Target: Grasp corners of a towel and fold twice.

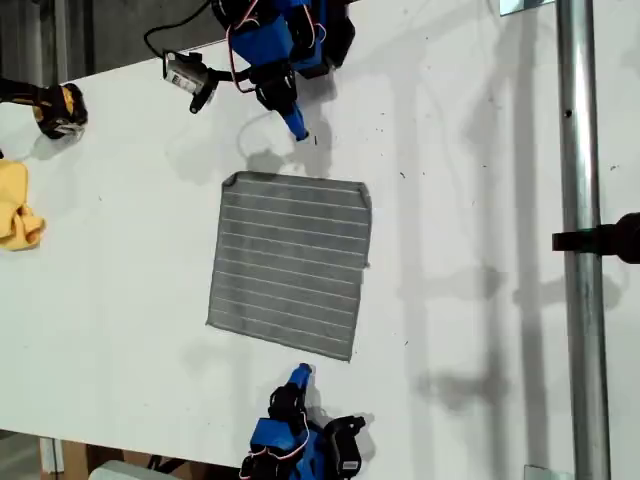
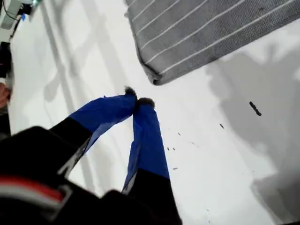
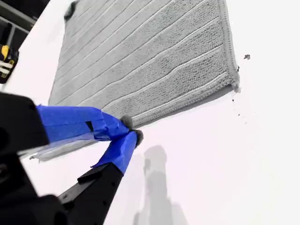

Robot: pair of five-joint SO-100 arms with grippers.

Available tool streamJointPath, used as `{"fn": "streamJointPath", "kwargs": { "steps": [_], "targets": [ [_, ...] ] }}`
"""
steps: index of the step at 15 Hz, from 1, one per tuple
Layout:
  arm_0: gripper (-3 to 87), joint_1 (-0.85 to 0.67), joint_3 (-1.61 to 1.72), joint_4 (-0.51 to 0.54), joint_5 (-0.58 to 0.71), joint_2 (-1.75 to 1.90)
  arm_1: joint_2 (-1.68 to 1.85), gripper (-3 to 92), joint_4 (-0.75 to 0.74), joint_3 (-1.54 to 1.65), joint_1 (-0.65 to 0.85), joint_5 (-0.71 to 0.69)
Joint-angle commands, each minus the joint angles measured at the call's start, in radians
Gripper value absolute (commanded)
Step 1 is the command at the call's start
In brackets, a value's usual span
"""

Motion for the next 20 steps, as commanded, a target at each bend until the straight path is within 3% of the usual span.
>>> {"fn": "streamJointPath", "kwargs": {
  "steps": [1, 10, 18, 19, 20],
  "targets": [
    [-1.1, -0.018, 0.005, 0.005, -0.009, 0.005, -0.138, -0.2, -0.026, -0.169, -0.029, -0.101],
    [-1.3, -0.012, 0.005, 0.005, -0.028, 0.005, -0.851, -0.2, 0.074, -0.798, -0.118, -0.477],
    [-1.3, -0.017, 0.005, 0.005, -0.032, 0.005, -1.0, -0.2, 0.124, -0.928, -0.143, -0.52],
    [-1.3, -0.017, 0.005, 0.005, -0.034, 0.005, -0.996, 4.0, 0.123, -0.923, -0.149, -0.526],
    [-1.3, -0.017, 0.005, 0.005, -0.034, 0.005, -1.005, 15.4, 0.126, -0.931, -0.164, -0.532]
  ]
}}
